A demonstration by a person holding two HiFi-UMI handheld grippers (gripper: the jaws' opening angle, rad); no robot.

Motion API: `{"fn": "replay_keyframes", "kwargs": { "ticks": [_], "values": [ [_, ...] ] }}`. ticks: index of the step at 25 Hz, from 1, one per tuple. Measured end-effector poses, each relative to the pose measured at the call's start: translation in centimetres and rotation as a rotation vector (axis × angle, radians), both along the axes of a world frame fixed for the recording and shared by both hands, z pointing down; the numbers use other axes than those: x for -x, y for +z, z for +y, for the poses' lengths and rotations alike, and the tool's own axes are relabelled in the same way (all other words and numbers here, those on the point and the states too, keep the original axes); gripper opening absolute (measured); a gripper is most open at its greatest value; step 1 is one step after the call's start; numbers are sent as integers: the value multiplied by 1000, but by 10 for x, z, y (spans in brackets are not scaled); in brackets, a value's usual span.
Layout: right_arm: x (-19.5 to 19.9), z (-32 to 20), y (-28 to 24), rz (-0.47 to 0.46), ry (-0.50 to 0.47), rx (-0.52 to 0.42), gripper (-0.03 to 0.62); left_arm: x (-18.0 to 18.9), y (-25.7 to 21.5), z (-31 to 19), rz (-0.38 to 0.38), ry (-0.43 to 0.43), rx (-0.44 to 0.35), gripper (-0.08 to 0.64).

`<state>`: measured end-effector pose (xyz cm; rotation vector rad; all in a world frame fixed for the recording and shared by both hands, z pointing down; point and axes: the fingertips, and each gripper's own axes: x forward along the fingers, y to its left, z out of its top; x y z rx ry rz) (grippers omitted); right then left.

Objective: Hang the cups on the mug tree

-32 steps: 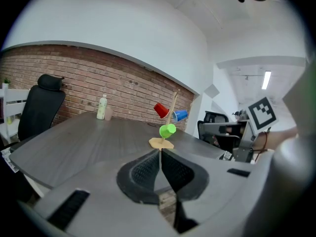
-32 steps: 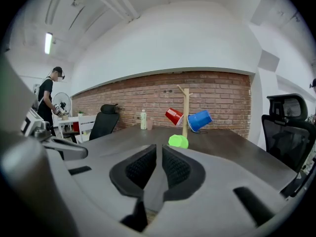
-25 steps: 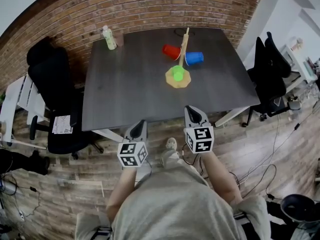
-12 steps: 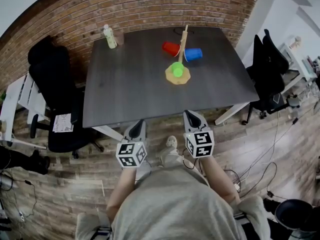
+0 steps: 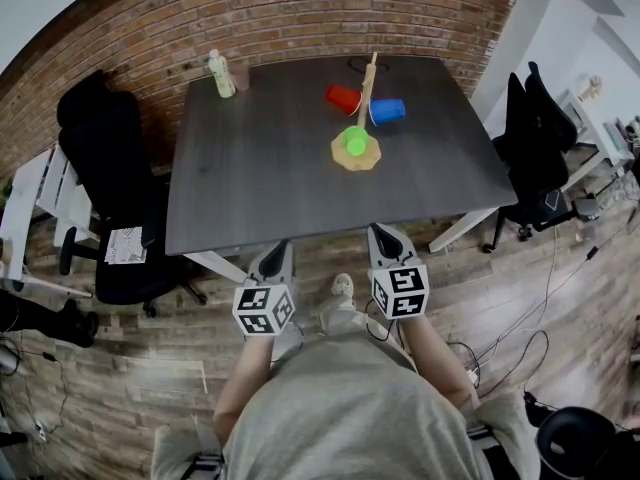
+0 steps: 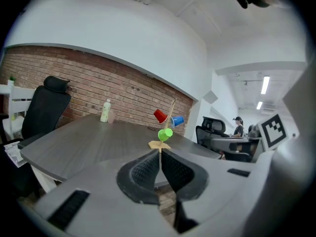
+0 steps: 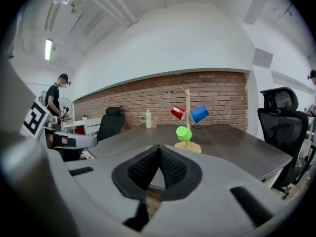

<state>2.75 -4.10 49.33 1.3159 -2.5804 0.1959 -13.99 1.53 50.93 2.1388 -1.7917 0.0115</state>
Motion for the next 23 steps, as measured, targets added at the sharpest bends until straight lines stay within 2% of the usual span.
{"fn": "replay_keyframes", "kwargs": {
  "ticks": [23],
  "values": [
    [-5,-2,-3,-11,-22,0,0,-6,-1,-5,-2,-3,9,15]
  ]
}}
